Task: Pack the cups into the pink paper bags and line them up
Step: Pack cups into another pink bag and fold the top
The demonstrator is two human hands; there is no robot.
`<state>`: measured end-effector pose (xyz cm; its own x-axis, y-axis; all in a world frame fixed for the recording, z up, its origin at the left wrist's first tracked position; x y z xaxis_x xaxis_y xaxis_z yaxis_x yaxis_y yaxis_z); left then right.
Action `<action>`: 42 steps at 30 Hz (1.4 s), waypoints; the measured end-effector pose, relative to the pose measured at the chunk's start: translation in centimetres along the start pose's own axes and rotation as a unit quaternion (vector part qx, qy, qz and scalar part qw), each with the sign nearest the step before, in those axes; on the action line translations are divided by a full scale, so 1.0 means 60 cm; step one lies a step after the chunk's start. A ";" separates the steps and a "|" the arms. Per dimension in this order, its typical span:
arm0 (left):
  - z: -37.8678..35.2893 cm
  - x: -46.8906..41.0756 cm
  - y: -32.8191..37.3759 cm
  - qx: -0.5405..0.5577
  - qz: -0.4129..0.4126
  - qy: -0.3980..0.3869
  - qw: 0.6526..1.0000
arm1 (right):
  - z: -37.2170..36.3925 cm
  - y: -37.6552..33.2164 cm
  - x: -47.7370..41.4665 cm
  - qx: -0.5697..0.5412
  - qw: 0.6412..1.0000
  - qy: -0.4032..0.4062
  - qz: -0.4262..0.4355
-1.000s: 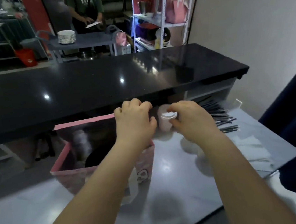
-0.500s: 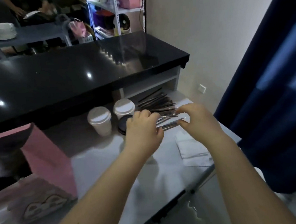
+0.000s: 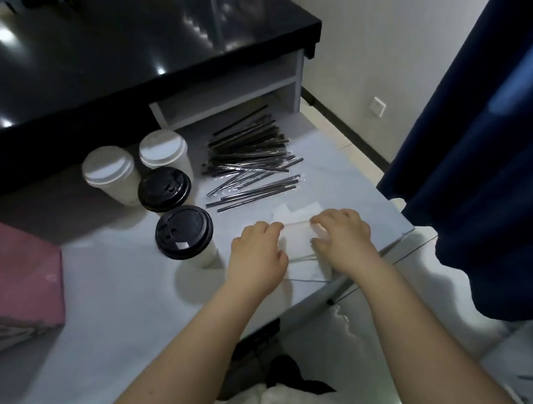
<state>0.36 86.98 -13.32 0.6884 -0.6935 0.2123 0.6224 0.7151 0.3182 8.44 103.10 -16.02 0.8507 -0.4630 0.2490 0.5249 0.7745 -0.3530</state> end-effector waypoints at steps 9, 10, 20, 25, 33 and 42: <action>-0.006 0.000 -0.008 0.017 0.049 0.003 0.999 | -0.029 0.011 -0.034 -0.041 0.998 0.057 0.009; -0.004 -0.001 -0.007 0.022 0.051 0.005 0.998 | -0.031 0.012 -0.033 -0.050 0.997 0.065 0.009; 0.039 0.000 0.009 0.044 0.040 0.060 0.996 | 0.013 0.010 -0.019 -0.240 0.969 0.024 0.060; 0.112 0.002 0.007 0.076 -0.011 0.179 0.981 | 0.096 -0.024 -0.005 -0.440 0.892 0.050 0.088; 0.211 0.042 -0.061 0.075 0.013 0.300 0.951 | 0.165 -0.126 0.011 -0.427 0.879 0.121 0.175; 0.284 0.165 -0.206 0.047 0.143 0.379 0.913 | 0.158 -0.340 0.020 -0.343 0.878 0.108 0.315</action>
<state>-6.86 69.80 0.61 0.9003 -0.1950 -0.3892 0.3663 0.8225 0.4352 -1.51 90.83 0.05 0.9256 -0.1643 -0.3411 -0.2203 0.4987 -0.8383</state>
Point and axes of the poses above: each hand's wrist, its own x-axis away from the middle knuckle, its own z-axis out of the back of the hand, y = z × x, the point moved 1 cm from there along -x, towards the middle knuckle, and after that the axes turned 3 degrees about -y, right-handed, at the moved point
